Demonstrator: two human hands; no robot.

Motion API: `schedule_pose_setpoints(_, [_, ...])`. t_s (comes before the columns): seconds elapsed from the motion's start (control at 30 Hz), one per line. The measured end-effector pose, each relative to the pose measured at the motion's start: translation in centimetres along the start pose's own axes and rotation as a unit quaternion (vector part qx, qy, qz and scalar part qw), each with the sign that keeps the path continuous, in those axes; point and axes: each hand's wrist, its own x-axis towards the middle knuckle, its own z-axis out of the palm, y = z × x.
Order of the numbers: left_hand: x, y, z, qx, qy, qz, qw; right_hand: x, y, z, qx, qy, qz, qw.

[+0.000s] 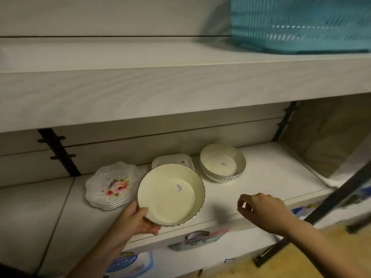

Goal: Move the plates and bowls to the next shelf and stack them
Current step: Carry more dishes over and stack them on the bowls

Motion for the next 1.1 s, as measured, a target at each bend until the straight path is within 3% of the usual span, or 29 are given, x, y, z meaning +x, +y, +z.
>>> schedule_pose_setpoints(0.4, [10.6, 4.2, 14.6, -0.058, 0.015, 0.002, 0.998, 2.7, 10.4, -2.0, -0.021, -0.005, -0.063, 0.998])
schedule_pose_setpoints(0.77, [15.9, 5.0, 18.9, -0.033, 0.01, -0.056, 0.998, 3.2, 12.6, -2.8, -0.02, 0.021, -0.074, 0.997])
schedule_pose_setpoints(0.87, [15.9, 4.5, 18.4, 0.092, 0.044, -0.048, 0.994, 3.5, 12.6, -2.8, -0.026, 0.027, -0.083, 0.996])
schedule_pose_setpoints(0.93, [15.5, 3.8, 17.6, 0.22, 0.076, -0.012, 0.972, 3.9, 12.3, -2.8, -0.017, 0.028, -0.093, 0.995])
schedule_pose_setpoints(1.1, [11.2, 2.5, 14.3, 0.468, 0.163, 0.13, 0.859, 5.0, 10.1, -2.4, -0.007, 0.003, -0.137, 0.991])
